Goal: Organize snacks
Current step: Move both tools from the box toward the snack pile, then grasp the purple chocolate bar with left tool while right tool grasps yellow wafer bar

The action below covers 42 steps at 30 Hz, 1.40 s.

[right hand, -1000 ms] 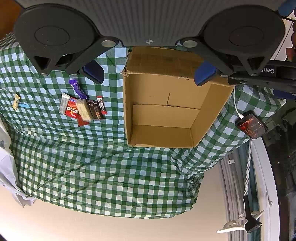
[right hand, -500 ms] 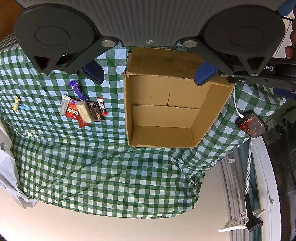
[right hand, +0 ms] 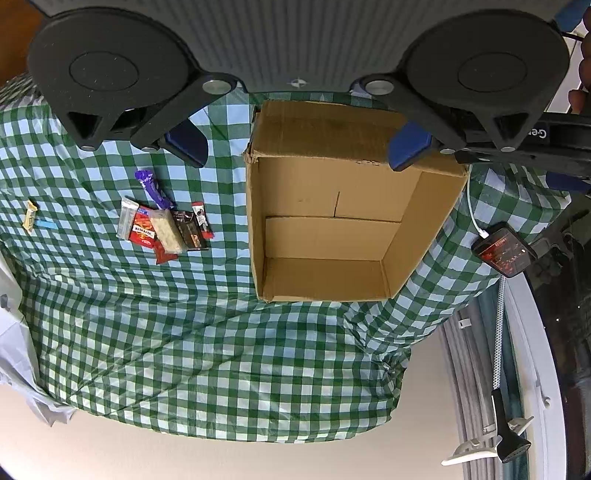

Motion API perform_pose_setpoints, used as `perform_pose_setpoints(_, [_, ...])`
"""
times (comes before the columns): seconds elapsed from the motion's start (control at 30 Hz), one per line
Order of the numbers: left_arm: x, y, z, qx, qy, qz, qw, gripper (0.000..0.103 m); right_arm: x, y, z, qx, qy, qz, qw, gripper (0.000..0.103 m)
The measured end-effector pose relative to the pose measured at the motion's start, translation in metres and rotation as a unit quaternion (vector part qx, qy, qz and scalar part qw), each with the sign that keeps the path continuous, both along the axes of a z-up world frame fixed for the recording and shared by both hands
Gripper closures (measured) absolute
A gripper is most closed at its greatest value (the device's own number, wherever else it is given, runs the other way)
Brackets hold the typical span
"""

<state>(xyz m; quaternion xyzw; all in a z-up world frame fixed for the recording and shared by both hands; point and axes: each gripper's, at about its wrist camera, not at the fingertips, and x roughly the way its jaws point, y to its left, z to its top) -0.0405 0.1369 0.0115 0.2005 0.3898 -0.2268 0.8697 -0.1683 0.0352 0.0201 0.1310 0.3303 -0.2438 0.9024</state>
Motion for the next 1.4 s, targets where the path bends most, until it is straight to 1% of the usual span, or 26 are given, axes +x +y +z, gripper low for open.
perform_pose_setpoints(0.2, [0.003, -0.006, -0.005, 0.011, 0.005, -0.002, 0.9999, 0.000, -0.001, -0.005, -0.003, 0.014, -0.005, -0.003, 1.000, 0.000])
perform_pose_setpoints(0.43, [0.013, -0.014, -0.007, 0.013, 0.018, -0.002, 0.9998, 0.000, 0.000, -0.035, -0.008, 0.051, -0.012, -0.033, 0.998, 0.000])
perform_pose_setpoints(0.6, [0.017, -0.029, -0.001, 0.016, 0.003, -0.005, 0.9998, 0.000, -0.006, -0.060, -0.010, 0.061, -0.025, -0.065, 0.996, 0.000])
perform_pose_setpoints(0.77, [0.017, -0.050, 0.004, 0.014, 0.007, -0.017, 0.9997, 0.000, -0.015, -0.086, -0.014, 0.065, -0.033, -0.094, 0.993, 0.000])
perform_pose_setpoints(0.97, [0.011, -0.075, 0.009, 0.011, -0.012, -0.034, 0.9993, 0.000, -0.025, -0.114, -0.015, 0.066, -0.036, -0.119, 0.990, 0.000])
perform_pose_setpoints(1.17, [0.010, -0.100, 0.014, -0.008, 0.006, -0.049, 0.9987, 0.000, -0.034, -0.141, -0.017, 0.068, -0.036, -0.145, 0.986, 0.000])
perform_pose_setpoints(1.4, [0.007, -0.134, 0.012, -0.012, 0.030, -0.070, 0.9970, 0.000, -0.048, -0.169, -0.025, 0.079, -0.035, -0.177, 0.980, 0.000])
